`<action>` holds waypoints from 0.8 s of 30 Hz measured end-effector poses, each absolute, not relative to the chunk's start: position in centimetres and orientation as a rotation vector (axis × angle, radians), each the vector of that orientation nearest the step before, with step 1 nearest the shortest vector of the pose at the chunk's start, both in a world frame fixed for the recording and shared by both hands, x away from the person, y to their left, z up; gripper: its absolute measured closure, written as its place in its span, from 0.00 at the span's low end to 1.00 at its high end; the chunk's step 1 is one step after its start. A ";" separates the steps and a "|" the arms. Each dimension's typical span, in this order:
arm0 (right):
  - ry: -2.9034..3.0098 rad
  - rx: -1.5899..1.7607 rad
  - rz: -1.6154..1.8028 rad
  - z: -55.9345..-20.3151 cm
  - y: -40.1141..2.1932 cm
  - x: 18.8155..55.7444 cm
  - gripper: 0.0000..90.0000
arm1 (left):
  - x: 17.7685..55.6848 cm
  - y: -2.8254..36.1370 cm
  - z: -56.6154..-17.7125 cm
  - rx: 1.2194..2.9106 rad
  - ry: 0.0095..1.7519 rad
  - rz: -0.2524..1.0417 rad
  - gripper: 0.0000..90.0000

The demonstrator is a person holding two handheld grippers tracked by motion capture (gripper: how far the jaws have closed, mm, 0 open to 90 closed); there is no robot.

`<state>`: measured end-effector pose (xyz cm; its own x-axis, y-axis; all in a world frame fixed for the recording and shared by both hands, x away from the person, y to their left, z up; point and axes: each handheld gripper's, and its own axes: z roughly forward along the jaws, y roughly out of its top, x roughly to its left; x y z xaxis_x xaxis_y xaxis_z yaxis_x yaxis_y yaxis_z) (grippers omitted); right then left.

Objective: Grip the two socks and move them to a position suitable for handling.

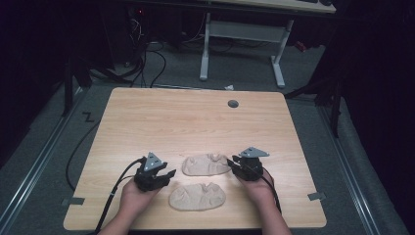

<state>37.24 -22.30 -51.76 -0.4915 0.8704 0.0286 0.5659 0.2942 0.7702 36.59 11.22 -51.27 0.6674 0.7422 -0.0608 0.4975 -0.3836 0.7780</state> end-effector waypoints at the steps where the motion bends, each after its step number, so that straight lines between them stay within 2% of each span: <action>1: 2.172 1.287 1.044 -51.8 -22.3 37.2 0.77 | 36.6 11.2 -51.3 2.064 0.956 0.380 0.60; 5: 2.161 1.339 1.076 -51.8 -22.3 37.8 0.76 | 38.8 9.2 -51.9 2.022 1.007 0.297 0.60; 7: 2.163 1.353 1.064 -52.0 -22.2 37.8 0.76 | 39.3 8.3 -52.2 2.039 1.015 0.294 0.60; 10: 2.175 1.357 1.044 -52.2 -22.1 37.8 0.76 | 39.6 7.7 -52.6 2.058 1.024 0.329 0.68; 15: 2.197 1.381 1.032 -52.6 -22.1 37.9 0.78 | 40.0 7.3 -53.1 2.059 1.046 0.333 0.85; 16: 2.197 1.381 1.032 -52.6 -22.1 37.9 0.78 | 40.0 7.3 -53.1 2.066 1.036 0.339 0.85; 18: 2.210 1.385 1.019 -52.9 -22.0 37.9 0.81 | 39.8 7.2 -53.2 2.068 1.025 0.344 0.95; 20: 2.227 1.347 1.008 -52.9 -21.7 37.8 0.94 | 39.6 7.0 -53.1 2.072 1.020 0.371 0.97; 24: 2.199 1.293 1.004 -52.1 -21.3 37.4 0.96 | 39.3 7.0 -52.7 2.061 1.005 0.379 0.97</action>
